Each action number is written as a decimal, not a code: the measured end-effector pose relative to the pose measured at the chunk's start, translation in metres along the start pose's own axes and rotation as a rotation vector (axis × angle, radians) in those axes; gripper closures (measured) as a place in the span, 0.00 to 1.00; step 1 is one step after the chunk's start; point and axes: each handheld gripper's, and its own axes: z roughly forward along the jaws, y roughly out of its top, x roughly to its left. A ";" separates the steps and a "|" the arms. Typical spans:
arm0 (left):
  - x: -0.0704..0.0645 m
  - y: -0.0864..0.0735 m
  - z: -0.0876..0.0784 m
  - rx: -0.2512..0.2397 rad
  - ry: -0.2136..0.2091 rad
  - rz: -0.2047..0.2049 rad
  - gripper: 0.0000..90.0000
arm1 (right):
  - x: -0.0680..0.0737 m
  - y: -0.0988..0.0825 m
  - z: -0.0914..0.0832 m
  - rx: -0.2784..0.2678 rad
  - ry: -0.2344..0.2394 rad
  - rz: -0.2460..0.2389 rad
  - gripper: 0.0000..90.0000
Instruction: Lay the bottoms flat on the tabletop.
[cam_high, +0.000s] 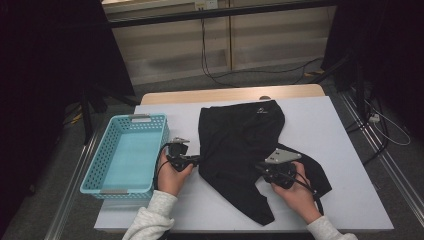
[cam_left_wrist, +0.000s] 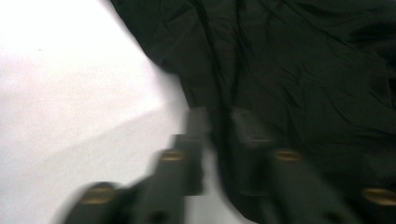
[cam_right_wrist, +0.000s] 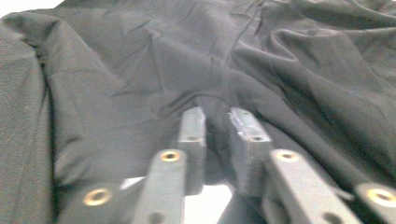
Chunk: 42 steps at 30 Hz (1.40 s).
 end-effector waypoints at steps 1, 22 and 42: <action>-0.001 -0.001 -0.001 -0.010 -0.008 -0.004 0.71 | -0.002 -0.001 -0.003 -0.003 0.012 0.039 0.73; -0.061 -0.033 0.004 0.091 -0.179 0.111 0.88 | 0.000 -0.011 -0.030 0.002 -0.023 0.045 0.48; -0.039 -0.037 -0.019 0.072 -0.182 0.053 0.98 | 0.022 -0.015 -0.020 0.032 0.037 -0.001 0.46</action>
